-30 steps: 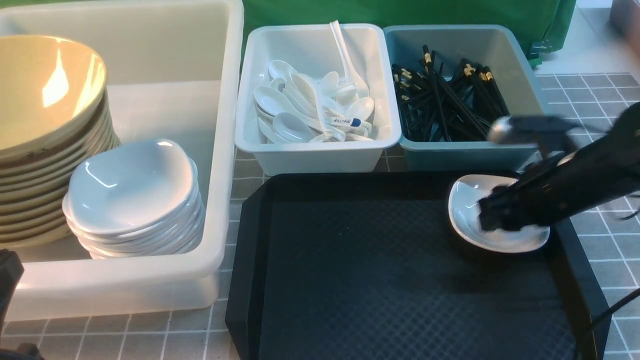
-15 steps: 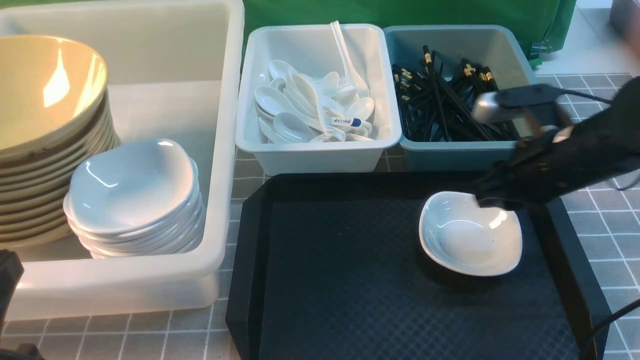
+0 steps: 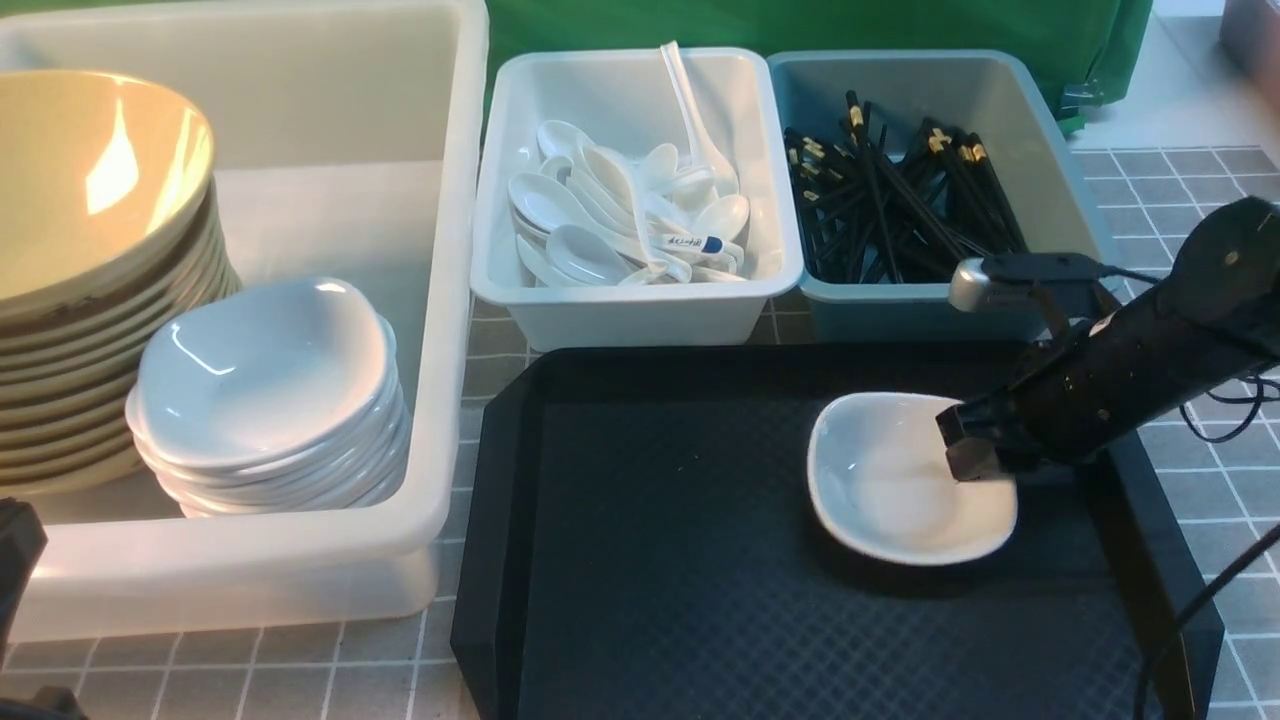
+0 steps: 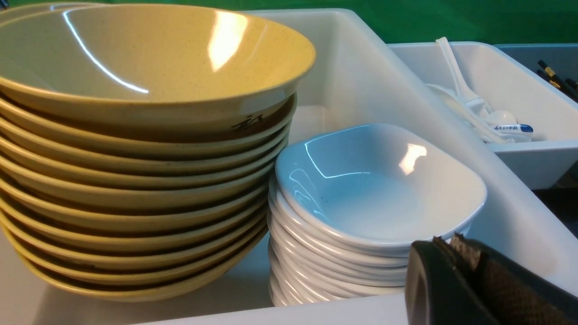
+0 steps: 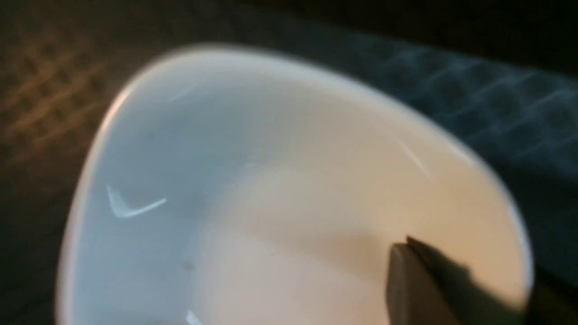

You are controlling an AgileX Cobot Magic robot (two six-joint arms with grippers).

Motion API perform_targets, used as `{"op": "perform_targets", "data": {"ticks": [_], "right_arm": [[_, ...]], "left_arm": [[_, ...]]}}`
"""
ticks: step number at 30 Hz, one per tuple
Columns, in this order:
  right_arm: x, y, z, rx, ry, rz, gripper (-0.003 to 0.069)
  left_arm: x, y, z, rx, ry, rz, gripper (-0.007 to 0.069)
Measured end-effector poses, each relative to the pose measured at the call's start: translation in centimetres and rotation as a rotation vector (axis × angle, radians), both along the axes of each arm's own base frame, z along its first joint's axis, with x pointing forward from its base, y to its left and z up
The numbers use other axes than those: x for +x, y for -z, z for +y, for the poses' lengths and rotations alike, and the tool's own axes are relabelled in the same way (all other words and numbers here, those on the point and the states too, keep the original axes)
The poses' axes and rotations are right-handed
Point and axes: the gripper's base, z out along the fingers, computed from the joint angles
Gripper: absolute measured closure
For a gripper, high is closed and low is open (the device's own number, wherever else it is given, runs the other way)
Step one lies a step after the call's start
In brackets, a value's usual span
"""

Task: On grey table put chopsticks spoon bowls plates into blue grey white boxes.
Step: 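Reach for and grasp the small white dish on the black tray, then place the white bowl into the white bin on top of the stacked bowls with the right gripper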

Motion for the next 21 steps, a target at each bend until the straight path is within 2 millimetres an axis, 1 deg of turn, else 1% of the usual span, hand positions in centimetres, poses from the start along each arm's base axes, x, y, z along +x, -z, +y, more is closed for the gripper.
{"op": "perform_targets", "data": {"ticks": [1, 2, 3, 4, 6, 7, 8, 9, 10, 11, 12, 13, 14, 15, 17, 19, 20, 21], "right_arm": [[-0.2, -0.9, 0.2, 0.015, -0.015, -0.012, 0.0518], [-0.8, -3.5, 0.6, 0.039, -0.06, -0.063, 0.0583], [-1.0, -5.6, 1.0, 0.062, -0.086, -0.116, 0.0595], [-1.2, -6.2, 1.1, 0.067, -0.099, -0.132, 0.0596], [-1.3, -9.4, 2.3, 0.12, -0.134, -0.238, 0.0598], [-1.5, -11.8, 3.8, 0.166, -0.182, -0.326, 0.0598], [-1.5, -13.4, 5.0, 0.212, -0.204, -0.384, 0.0598], [-1.6, -14.9, 6.6, 0.261, -0.24, -0.44, 0.0598], [-1.6, -16.2, 8.8, 0.322, -0.282, -0.495, 0.0598], [-1.7, -16.3, 10.0, 0.34, -0.314, -0.504, 0.0598], [-1.7, -17.0, 11.7, 0.379, -0.349, -0.53, 0.0598], [-1.7, -17.0, 14.2, 0.423, -0.406, -0.538, 0.0598], [-1.6, -17.0, 16.3, 0.448, -0.453, -0.545, 0.0598], [-1.4, -17.1, 18.3, 0.47, -0.494, -0.562, 0.0598], [-0.9, -16.3, 21.9, 0.49, -0.551, -0.57, 0.0596], [-0.3, -15.6, 23.9, 0.499, -0.568, -0.574, 0.0588], [0.3, -14.8, 25.4, 0.505, -0.579, -0.571, 0.0575], [0.4, -14.7, 25.6, 0.506, -0.579, -0.57, 0.0573]], "left_arm": [[0.0, 0.0, 0.0, 0.0, 0.0, 0.0, 0.0636], [0.0, 0.0, 0.0, 0.0, 0.0, 0.0, 0.0636], [0.0, 0.0, 0.0, 0.0, 0.0, 0.0, 0.0636], [0.0, 0.0, 0.0, 0.0, 0.0, 0.0, 0.0636], [0.0, 0.0, 0.0, 0.0, 0.0, 0.0, 0.0636], [0.0, 0.0, 0.0, 0.0, 0.0, 0.0, 0.0636], [0.0, 0.0, 0.0, 0.0, 0.0, 0.0, 0.0636], [0.0, 0.0, 0.0, 0.0, 0.0, 0.0, 0.0636], [0.0, 0.0, 0.0, 0.0, 0.0, 0.0, 0.0636], [0.0, 0.0, 0.0, 0.0, 0.0, 0.0, 0.0636], [0.0, 0.0, 0.0, 0.0, 0.0, 0.0, 0.0636], [0.0, 0.0, 0.0, 0.0, 0.0, 0.0, 0.0636], [0.0, 0.0, 0.0, 0.0, 0.0, 0.0, 0.0636], [0.0, 0.0, 0.0, 0.0, 0.0, 0.0, 0.0636], [0.0, 0.0, 0.0, 0.0, 0.0, 0.0, 0.0636], [0.0, 0.0, 0.0, 0.0, 0.0, 0.0, 0.0636], [0.0, 0.0, 0.0, 0.0, 0.0, 0.0, 0.0636], [0.0, 0.0, 0.0, 0.0, 0.0, 0.0, 0.0636]]}}
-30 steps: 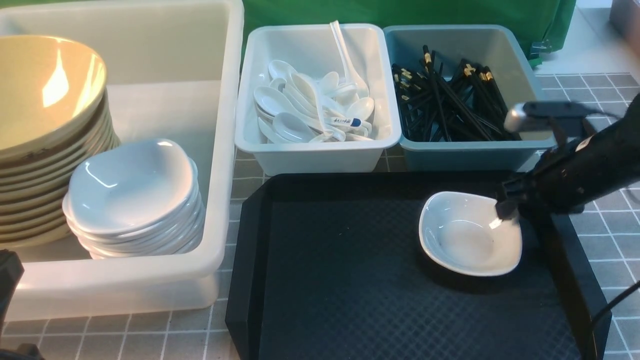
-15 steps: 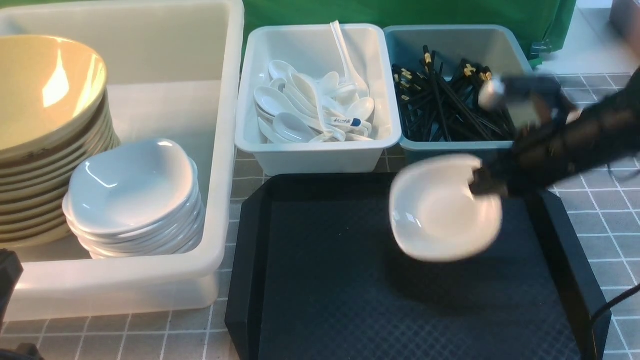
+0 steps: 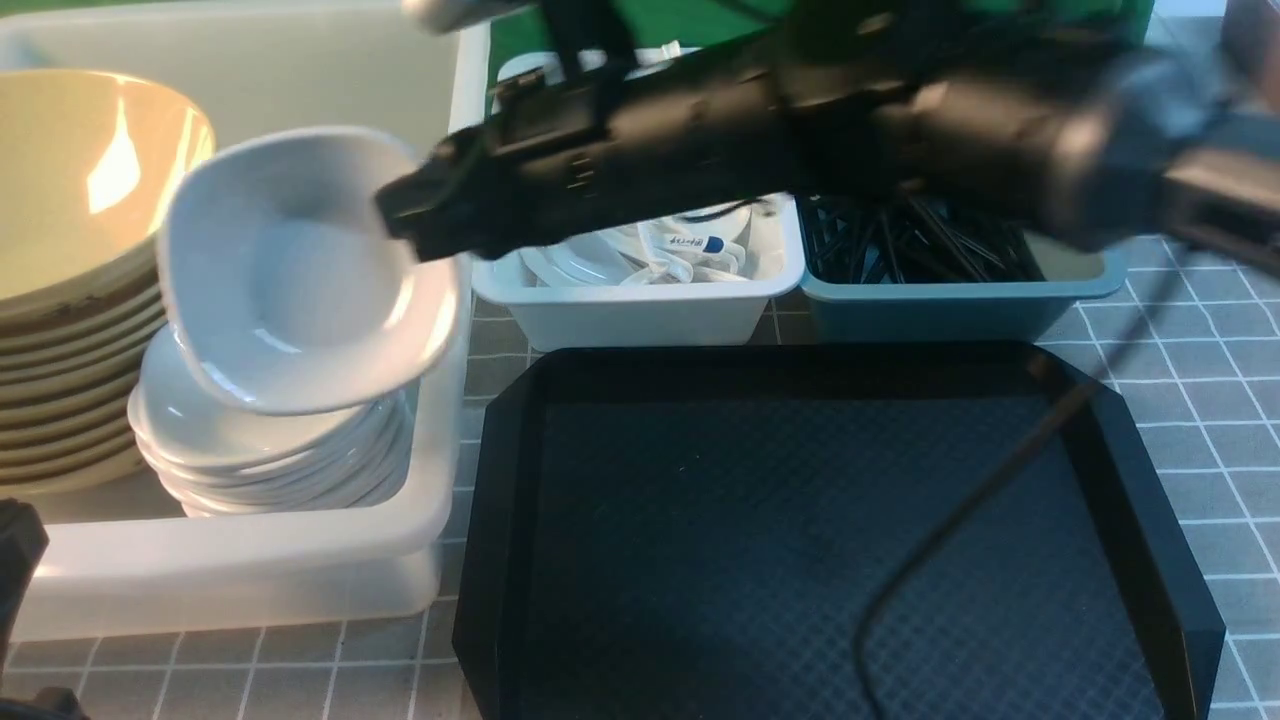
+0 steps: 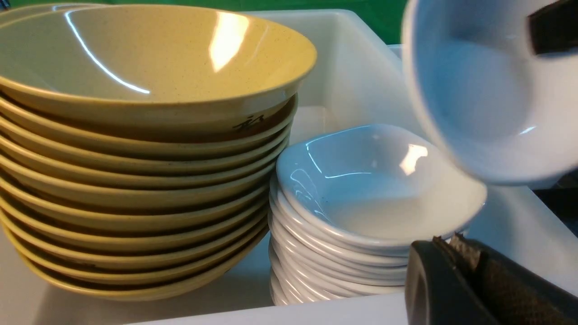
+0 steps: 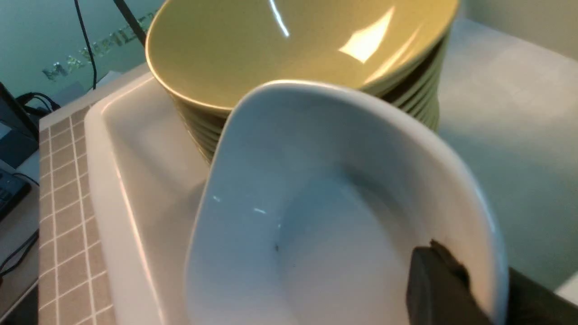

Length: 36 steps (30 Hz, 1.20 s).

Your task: On grey table put chopsticks spoon bowls plates into blue grey white boxes.

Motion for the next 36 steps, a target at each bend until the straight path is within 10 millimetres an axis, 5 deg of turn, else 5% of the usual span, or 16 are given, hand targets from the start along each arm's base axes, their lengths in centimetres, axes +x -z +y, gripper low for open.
{"op": "perform_targets", "data": {"ticks": [6, 7, 11, 13, 16, 19, 20, 21, 23, 27, 36], "right_arm": [[1.7, 2.1, 1.9, 0.002, -0.034, 0.077, 0.0342], [1.9, 1.7, 1.5, 0.0, -0.046, 0.083, 0.0271], [1.7, -1.5, -1.4, -0.03, -0.07, 0.049, 0.0202], [1.1, -4.7, -4.4, -0.068, -0.055, 0.006, 0.0225], [-1.2, -10.3, -10.0, -0.187, 0.008, -0.107, 0.0357], [-4.9, -13.9, -15.2, -0.317, 0.132, -0.218, 0.0524], [-5.3, -14.1, -15.6, -0.324, 0.142, -0.223, 0.0554], [-8.0, -14.5, -18.4, -0.37, 0.236, -0.251, 0.0605], [-10.7, -13.9, -20.7, -0.375, 0.31, -0.279, 0.0624], [-15.8, -6.3, -24.2, -0.35, 0.441, -0.367, 0.0626], [-21.5, 6.5, -28.1, -0.213, 0.666, -0.592, 0.0626]], "left_arm": [[0.0, 0.1, 0.0, 0.0, 0.003, 0.007, 0.0636], [0.0, 0.1, 0.0, 0.001, 0.003, 0.007, 0.0636], [0.0, 0.1, 0.0, 0.004, 0.003, 0.011, 0.0636], [0.0, 0.1, 0.0, 0.004, 0.006, 0.016, 0.0636], [0.0, 0.2, 0.0, 0.004, 0.006, 0.018, 0.0636], [0.0, 0.2, 0.0, 0.005, 0.006, 0.018, 0.0636], [0.0, 0.2, 0.0, 0.005, 0.006, 0.018, 0.0636], [0.0, 0.2, 0.0, 0.005, 0.006, 0.018, 0.0636], [0.0, 0.2, -0.1, 0.005, 0.007, 0.02, 0.0636], [0.0, 0.2, -0.1, 0.005, 0.007, 0.021, 0.0636], [0.0, 0.2, -0.1, 0.005, 0.008, 0.021, 0.0636]]}}
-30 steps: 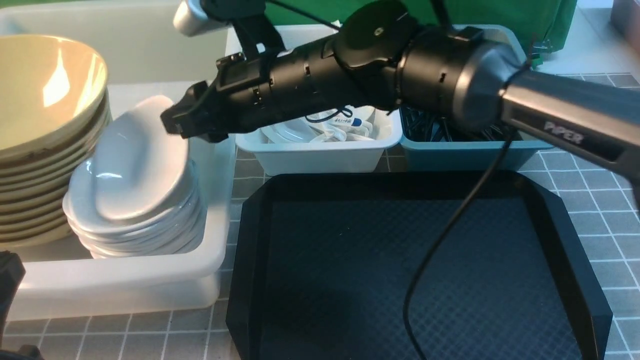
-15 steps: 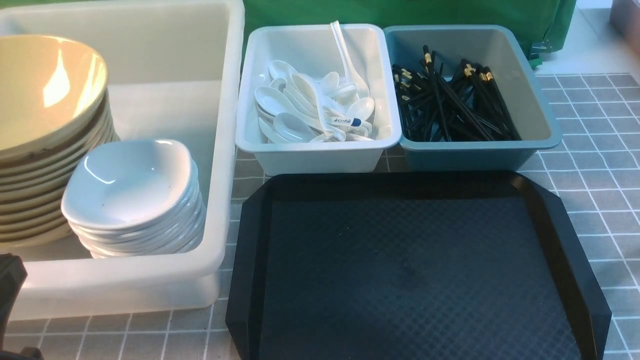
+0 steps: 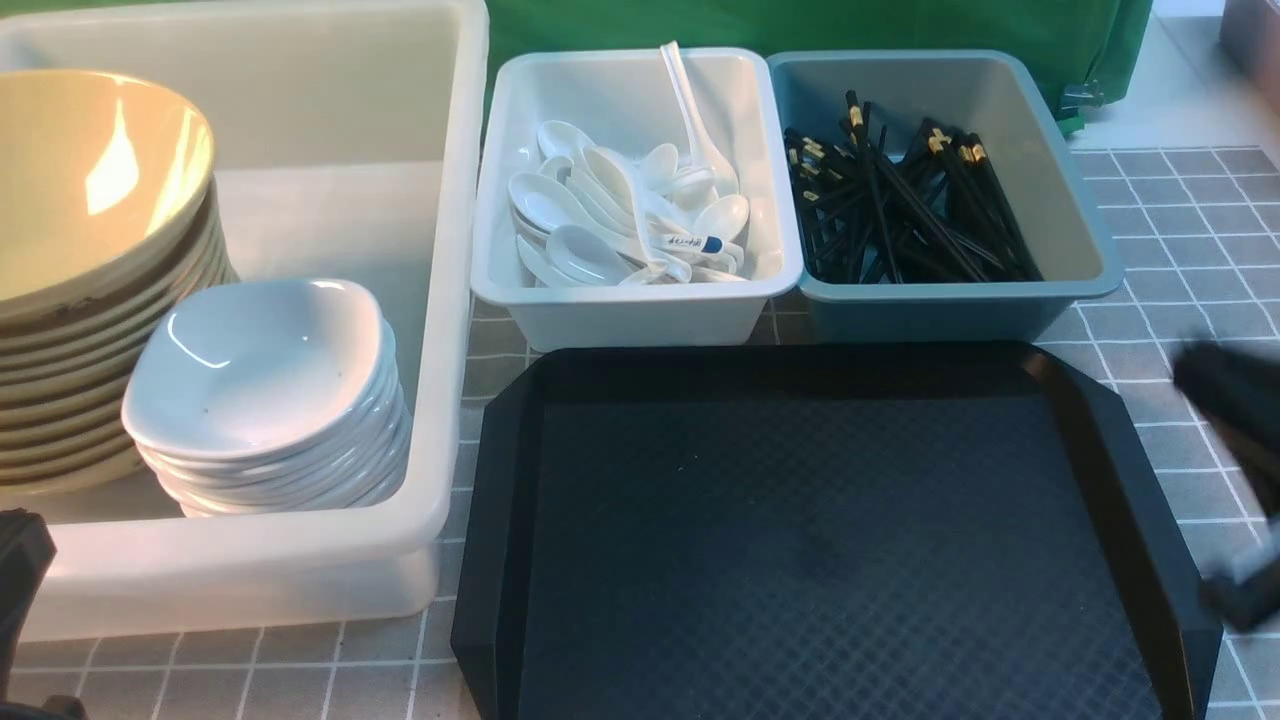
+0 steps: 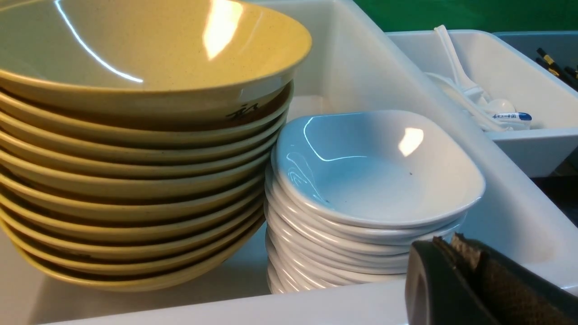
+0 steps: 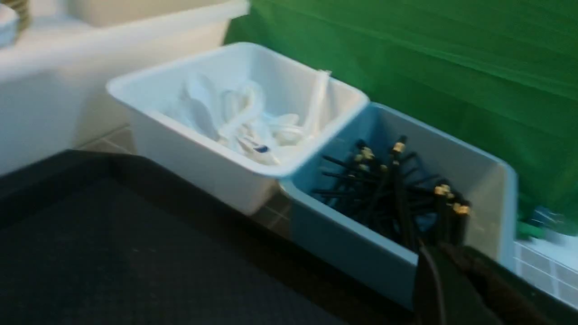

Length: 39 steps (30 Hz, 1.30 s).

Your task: On grey table put chopsticks spoon bowls plates into blue grey white boxes.

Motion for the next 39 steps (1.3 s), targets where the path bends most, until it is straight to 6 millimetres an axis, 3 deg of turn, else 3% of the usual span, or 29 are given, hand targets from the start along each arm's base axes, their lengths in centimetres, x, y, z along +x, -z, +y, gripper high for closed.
{"op": "perform_targets", "data": {"ticks": [6, 14, 20, 23, 32, 39], "right_arm": [[-3.3, 4.9, -2.1, 0.075, 0.076, -0.06, 0.0625], [-4.1, 5.2, -2.5, 0.103, 0.089, -0.048, 0.0624], [-5.6, 4.0, -4.2, 0.107, 0.257, -0.237, 0.062], [-6.2, 4.1, -4.4, 0.099, 0.293, -0.253, 0.0617], [-6.7, 7.4, -4.8, 0.136, 0.392, 0.113, 0.0614], [-6.8, 7.8, -4.8, 0.12, 0.398, 0.156, 0.0614]], "left_arm": [[0.0, 0.0, 0.0, 0.0, 0.0, 0.0, 0.0636], [0.0, 0.0, 0.0, -0.001, 0.002, 0.004, 0.0636], [0.0, 0.1, 0.0, 0.0, 0.003, 0.007, 0.0636], [0.0, 0.1, 0.0, 0.0, 0.003, 0.007, 0.0636], [0.0, 0.1, 0.0, 0.0, 0.003, 0.007, 0.0636], [0.0, 0.2, -0.1, 0.001, 0.008, 0.02, 0.0636]]}}
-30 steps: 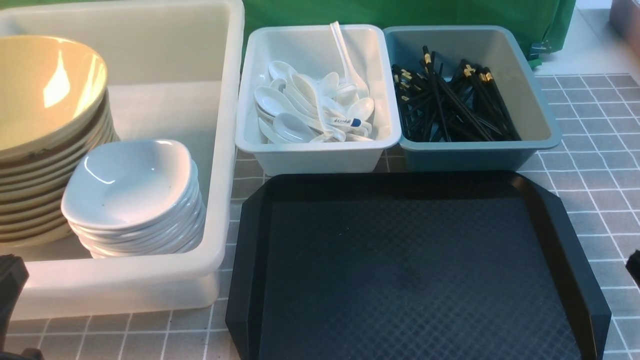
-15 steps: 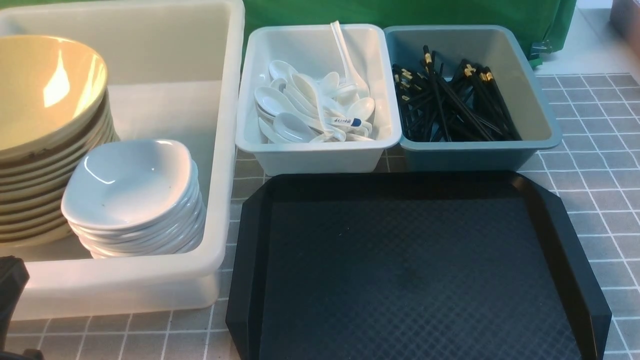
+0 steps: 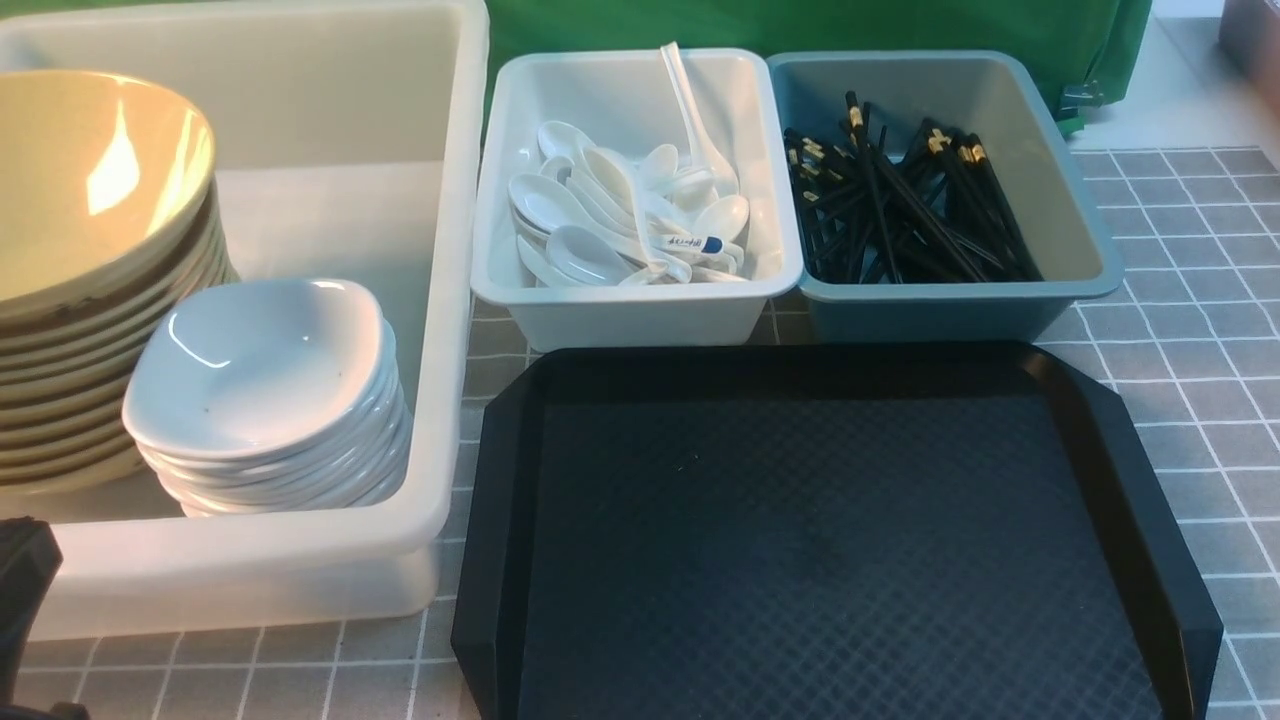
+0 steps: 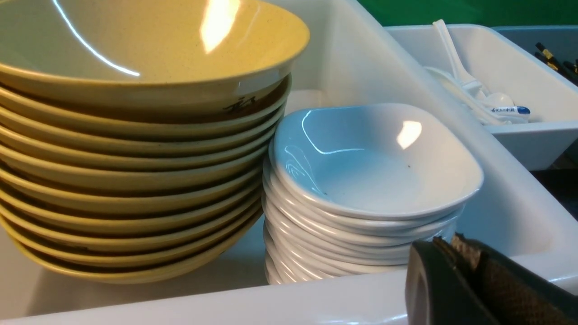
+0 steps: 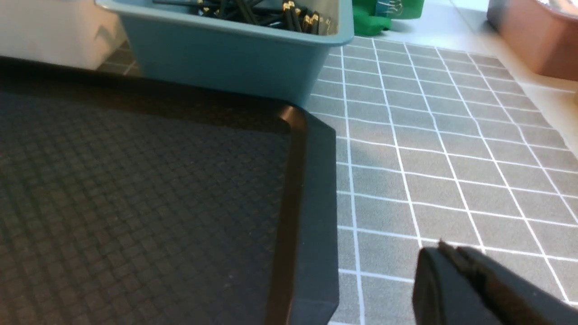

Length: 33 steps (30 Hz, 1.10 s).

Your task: On grey table put chopsticks spoon bowls plates into blue grey white boxes.

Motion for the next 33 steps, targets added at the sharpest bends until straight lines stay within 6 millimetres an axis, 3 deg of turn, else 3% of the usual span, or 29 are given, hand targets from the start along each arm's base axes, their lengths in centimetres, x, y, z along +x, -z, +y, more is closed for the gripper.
{"op": "perform_targets", "data": {"ticks": [17, 22, 33], "right_arm": [[0.0, 0.0, 0.0, -0.008, -0.002, 0.0, 0.0603], [0.0, 0.0, 0.0, -0.011, -0.002, 0.0, 0.0599], [0.0, 0.0, 0.0, -0.011, -0.002, 0.0, 0.0585]], "left_arm": [[-0.2, 0.1, -0.3, -0.005, 0.05, -0.008, 0.0636], [-1.0, 2.4, 0.0, -0.001, 0.012, -0.061, 0.0636], [-0.4, 6.1, 1.4, -0.023, -0.143, -0.009, 0.0636]]}}
